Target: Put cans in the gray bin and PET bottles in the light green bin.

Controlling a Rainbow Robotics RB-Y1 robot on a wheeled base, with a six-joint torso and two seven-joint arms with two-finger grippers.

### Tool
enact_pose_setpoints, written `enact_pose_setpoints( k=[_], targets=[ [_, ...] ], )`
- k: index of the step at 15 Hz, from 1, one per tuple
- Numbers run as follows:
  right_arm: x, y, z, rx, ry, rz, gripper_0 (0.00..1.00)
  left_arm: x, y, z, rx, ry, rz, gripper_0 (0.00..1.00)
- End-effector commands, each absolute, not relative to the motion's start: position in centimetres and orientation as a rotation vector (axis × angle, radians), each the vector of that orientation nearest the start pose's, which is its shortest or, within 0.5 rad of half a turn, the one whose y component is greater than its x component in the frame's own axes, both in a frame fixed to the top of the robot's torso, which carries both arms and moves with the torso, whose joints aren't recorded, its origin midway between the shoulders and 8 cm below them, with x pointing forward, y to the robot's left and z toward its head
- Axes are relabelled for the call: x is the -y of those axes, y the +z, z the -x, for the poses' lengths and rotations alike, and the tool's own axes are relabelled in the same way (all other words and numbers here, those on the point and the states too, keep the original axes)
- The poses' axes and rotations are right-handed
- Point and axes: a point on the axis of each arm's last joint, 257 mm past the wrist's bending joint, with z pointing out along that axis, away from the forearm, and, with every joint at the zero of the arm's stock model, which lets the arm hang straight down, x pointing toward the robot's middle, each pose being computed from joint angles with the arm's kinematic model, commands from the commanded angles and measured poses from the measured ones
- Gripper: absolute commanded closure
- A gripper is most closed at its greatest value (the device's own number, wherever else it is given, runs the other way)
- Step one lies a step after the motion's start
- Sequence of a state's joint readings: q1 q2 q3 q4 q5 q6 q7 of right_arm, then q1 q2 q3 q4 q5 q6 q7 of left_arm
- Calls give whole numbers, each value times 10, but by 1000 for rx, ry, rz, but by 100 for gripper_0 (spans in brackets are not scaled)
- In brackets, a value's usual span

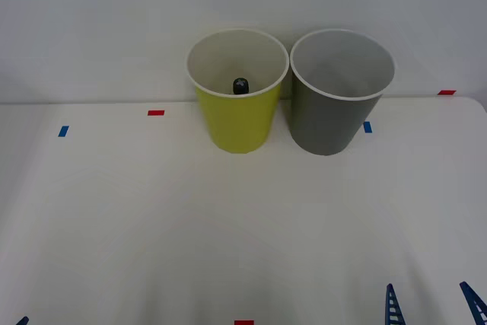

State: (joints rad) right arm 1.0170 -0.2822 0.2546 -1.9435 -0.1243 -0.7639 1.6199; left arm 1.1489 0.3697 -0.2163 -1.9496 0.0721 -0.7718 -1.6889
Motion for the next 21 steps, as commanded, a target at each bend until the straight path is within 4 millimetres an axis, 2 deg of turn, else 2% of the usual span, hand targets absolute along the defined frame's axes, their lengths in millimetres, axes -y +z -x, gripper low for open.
enact_pose_setpoints(
  k=[1,21],
  targets=[
    [256,-239,-223,-1456,-37,36,3,-269,-260,-176,-1578,134,-222,0],
    [256,-239,-223,-1456,-37,36,4,-269,-260,-176,-1578,134,-222,0]
  ],
)
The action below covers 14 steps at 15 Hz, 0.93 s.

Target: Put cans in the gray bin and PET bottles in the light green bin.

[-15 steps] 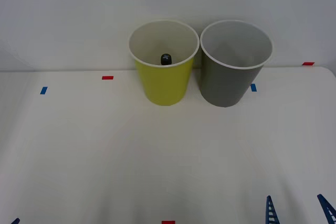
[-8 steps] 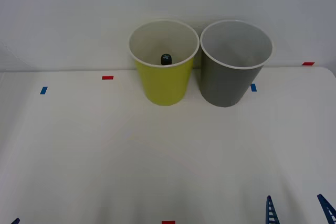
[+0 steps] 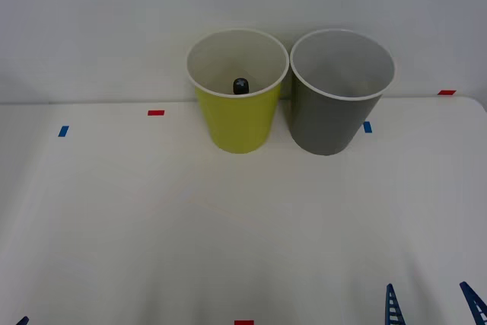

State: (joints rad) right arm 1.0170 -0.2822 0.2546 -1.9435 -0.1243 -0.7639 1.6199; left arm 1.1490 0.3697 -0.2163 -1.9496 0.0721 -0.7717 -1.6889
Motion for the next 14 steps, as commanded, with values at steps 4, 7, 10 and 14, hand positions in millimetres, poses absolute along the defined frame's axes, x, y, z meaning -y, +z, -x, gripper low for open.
enact_pose_setpoints(
  k=[4,7,10,14],
  targets=[
    [256,-239,-223,-1456,-37,36,3,-269,-260,-176,-1578,134,-222,0],
    [256,-239,-223,-1456,-37,36,3,-269,-260,-176,-1578,134,-222,0],
    [256,-239,-223,-1456,-37,36,3,-269,-260,-176,-1578,134,-222,0],
    [256,-239,-223,-1456,-37,36,3,-269,-260,-176,-1578,134,-222,0]
  ],
)
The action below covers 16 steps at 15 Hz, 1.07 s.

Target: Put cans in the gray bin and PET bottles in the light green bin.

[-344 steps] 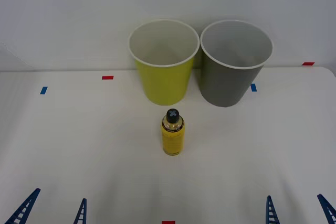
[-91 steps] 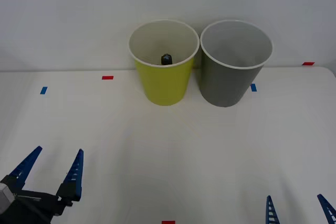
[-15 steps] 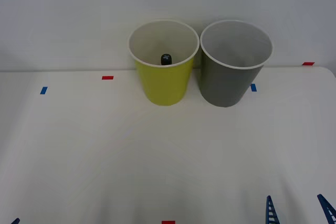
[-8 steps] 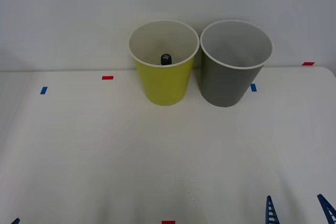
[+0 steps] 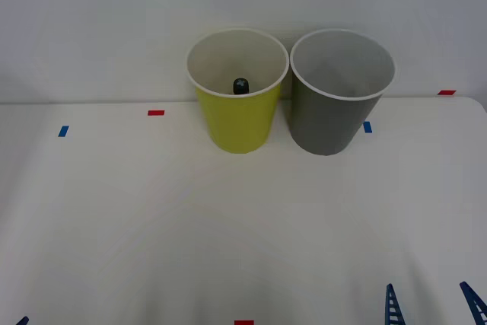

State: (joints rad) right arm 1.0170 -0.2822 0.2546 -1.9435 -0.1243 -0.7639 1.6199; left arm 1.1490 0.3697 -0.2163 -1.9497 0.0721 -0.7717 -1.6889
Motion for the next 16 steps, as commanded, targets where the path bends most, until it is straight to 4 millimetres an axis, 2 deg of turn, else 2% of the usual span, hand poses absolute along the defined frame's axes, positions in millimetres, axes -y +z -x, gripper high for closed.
enact_pose_setpoints(
  k=[1,16],
  targets=[
    [256,-239,-223,-1456,-37,36,4,-269,-260,-176,-1578,134,-222,0],
    [256,-239,-223,-1456,-37,36,3,-269,-260,-176,-1578,134,-222,0]
  ],
)
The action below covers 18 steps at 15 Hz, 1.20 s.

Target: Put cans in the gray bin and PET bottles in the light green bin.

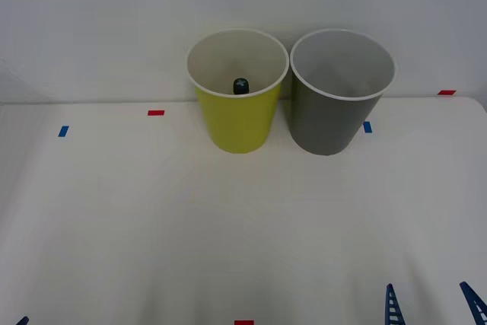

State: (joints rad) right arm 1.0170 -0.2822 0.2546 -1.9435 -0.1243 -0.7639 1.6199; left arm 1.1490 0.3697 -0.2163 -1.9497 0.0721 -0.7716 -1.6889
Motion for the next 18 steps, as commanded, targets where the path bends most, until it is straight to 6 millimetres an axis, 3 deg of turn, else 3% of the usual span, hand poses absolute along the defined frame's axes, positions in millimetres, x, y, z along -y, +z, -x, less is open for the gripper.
enact_pose_setpoints(
  k=[1,18],
  targets=[
    [256,-239,-223,-1456,-37,36,3,-269,-260,-176,-1578,134,-222,0],
    [256,-239,-223,-1456,-37,36,3,-269,-260,-176,-1578,134,-222,0]
  ],
)
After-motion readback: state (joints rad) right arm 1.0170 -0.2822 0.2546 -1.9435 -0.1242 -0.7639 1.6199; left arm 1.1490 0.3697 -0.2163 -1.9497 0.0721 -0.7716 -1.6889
